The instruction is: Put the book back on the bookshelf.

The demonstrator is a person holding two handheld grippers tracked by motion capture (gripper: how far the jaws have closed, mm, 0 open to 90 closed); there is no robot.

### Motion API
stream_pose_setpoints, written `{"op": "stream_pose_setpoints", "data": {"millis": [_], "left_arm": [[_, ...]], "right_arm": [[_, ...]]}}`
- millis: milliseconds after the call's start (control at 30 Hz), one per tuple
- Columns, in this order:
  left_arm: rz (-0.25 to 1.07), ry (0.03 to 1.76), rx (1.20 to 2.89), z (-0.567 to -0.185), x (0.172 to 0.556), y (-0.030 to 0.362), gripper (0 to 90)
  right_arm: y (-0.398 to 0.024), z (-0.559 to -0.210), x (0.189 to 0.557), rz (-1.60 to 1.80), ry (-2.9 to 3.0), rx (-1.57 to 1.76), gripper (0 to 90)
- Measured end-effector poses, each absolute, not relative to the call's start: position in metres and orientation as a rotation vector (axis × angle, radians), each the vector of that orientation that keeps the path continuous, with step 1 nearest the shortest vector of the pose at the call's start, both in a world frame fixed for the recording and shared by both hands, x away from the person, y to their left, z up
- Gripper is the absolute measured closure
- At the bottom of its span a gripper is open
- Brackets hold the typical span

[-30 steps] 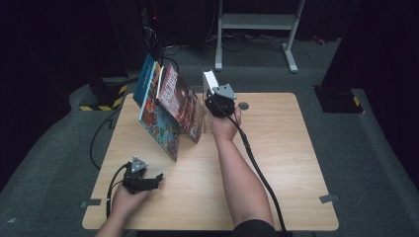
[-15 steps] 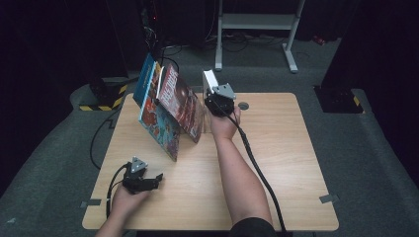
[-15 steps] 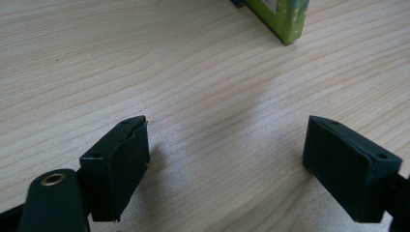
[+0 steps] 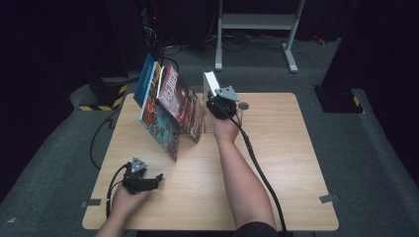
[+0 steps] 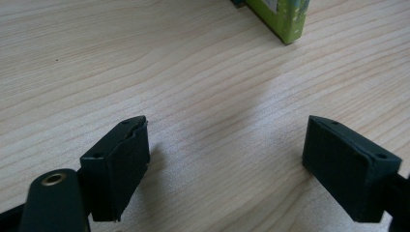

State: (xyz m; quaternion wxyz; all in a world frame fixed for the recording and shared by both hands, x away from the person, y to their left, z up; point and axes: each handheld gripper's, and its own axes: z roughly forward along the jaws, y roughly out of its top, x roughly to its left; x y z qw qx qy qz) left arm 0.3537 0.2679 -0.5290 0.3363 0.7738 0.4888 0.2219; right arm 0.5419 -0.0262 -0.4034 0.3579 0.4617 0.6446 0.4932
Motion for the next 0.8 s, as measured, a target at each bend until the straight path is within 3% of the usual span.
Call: {"op": "stream_pose_setpoints", "data": {"millis": [333,567,800], "left_arm": [[0.576,1.278,2.015,-0.529,0.354,0.268,17.3],[0.585,1.293,2.014,-0.529,0.355,0.268,15.0],[0.585,1.294,2.017,-0.529,0.355,0.268,14.7]], "right_arm": [[-0.029,-0.401,0.542,1.264,1.686,1.202,46.4],[-0.033,-0.397,0.540,1.294,1.700,1.173,31.8],[-0.034,-0.392,0.535,1.305,1.725,1.143,25.6]]}}
